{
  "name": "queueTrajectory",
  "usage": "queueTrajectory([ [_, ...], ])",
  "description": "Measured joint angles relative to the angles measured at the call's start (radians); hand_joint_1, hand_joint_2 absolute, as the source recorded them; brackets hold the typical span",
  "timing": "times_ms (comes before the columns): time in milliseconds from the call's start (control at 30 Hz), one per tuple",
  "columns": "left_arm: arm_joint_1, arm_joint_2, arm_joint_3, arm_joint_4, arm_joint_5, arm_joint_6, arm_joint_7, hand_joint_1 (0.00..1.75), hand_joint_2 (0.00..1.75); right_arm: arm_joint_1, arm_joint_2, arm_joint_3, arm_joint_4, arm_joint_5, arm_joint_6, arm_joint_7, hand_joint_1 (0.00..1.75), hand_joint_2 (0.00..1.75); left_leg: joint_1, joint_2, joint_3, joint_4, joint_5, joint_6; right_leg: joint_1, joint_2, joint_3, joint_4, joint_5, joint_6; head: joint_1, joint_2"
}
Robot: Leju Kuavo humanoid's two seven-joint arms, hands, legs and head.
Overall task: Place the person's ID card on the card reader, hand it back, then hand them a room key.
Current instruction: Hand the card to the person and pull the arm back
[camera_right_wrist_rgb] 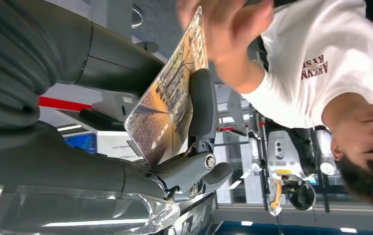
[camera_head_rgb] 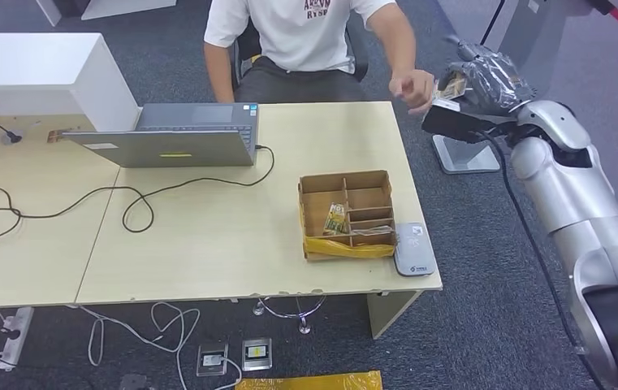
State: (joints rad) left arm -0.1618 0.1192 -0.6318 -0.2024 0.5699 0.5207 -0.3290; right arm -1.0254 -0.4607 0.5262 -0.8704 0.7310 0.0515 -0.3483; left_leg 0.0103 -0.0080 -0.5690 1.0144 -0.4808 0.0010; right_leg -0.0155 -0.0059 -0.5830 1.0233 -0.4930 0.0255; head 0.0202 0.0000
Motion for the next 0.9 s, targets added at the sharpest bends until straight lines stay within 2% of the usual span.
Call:
queueTrajectory([
  [167, -0.004, -0.001, -0.01, -0.003, 0.011, 0.0, 0.0, 0.0, 0.0, -0.107, 0.126, 0.043, 0.161, 0.034, -0.002, 0.006, 1.75, 1.75, 0.0, 0.001, 0.001, 0.0, 0.0, -0.001, 0.0, 0.002, -0.001, 0.001, 0.0, 0.0, 0.0, 0.0],
  [333, -0.004, -0.003, -0.011, -0.005, 0.024, 0.0, 0.0, 0.0, 0.0, -0.14, 0.225, 0.069, 0.254, 0.046, 0.0, 0.04, 1.75, 1.75, 0.001, 0.0, 0.001, 0.0, 0.001, -0.001, 0.001, 0.0, -0.001, 0.002, 0.0, -0.001, 0.0, 0.0],
  [533, -0.003, -0.005, -0.011, -0.005, 0.03, 0.0, 0.0, 0.0, 0.0, -0.152, 0.305, 0.095, 0.339, 0.062, 0.002, 0.059, 1.74, 1.75, 0.001, 0.001, 0.001, 0.0, 0.001, -0.001, 0.001, 0.001, -0.001, 0.002, -0.001, -0.001, 0.0, 0.0],
  [633, -0.002, -0.005, -0.014, -0.005, 0.032, -0.003, 0.004, 0.0, 0.0, -0.156, 0.336, 0.11, 0.383, 0.077, -0.001, 0.069, 1.64, 1.75, 0.001, 0.001, 0.002, 0.0, 0.001, -0.001, 0.001, 0.001, -0.001, 0.002, -0.001, -0.001, 0.0, 0.0],
  [700, -0.001, -0.005, -0.018, -0.005, 0.034, -0.005, 0.007, 0.0, 0.0, -0.156, 0.35, 0.12, 0.407, 0.087, -0.007, 0.076, 1.48, 1.75, 0.001, 0.0, 0.001, 0.0, 0.001, -0.001, 0.001, 0.001, -0.001, 0.002, -0.001, -0.001, 0.0, 0.0],
  [833, 0.001, -0.005, -0.024, -0.005, 0.038, -0.006, 0.01, 0.0, 0.0, -0.156, 0.363, 0.13, 0.431, 0.096, -0.023, 0.082, 0.08, 1.75, 0.001, 0.0, 0.001, 0.0, 0.001, -0.001, 0.001, 0.0, -0.002, 0.001, -0.001, -0.001, 0.0, 0.0],
  [867, 0.002, -0.005, -0.026, -0.005, 0.038, -0.006, 0.01, 0.0, 0.0, -0.156, 0.366, 0.132, 0.437, 0.096, -0.027, 0.082, 0.0, 1.75, 0.001, 0.0, 0.001, 0.0, 0.001, -0.001, 0.001, 0.0, -0.002, 0.001, -0.001, -0.001, 0.0, 0.0],
  [900, 0.002, -0.005, -0.029, -0.005, 0.038, -0.005, 0.01, 0.0, 0.0, -0.156, 0.368, 0.135, 0.444, 0.097, -0.032, 0.082, 0.0, 1.75, 0.001, 0.0, 0.001, 0.0, 0.001, -0.001, 0.001, 0.001, -0.002, 0.001, -0.001, -0.001, 0.0, 0.0],
])
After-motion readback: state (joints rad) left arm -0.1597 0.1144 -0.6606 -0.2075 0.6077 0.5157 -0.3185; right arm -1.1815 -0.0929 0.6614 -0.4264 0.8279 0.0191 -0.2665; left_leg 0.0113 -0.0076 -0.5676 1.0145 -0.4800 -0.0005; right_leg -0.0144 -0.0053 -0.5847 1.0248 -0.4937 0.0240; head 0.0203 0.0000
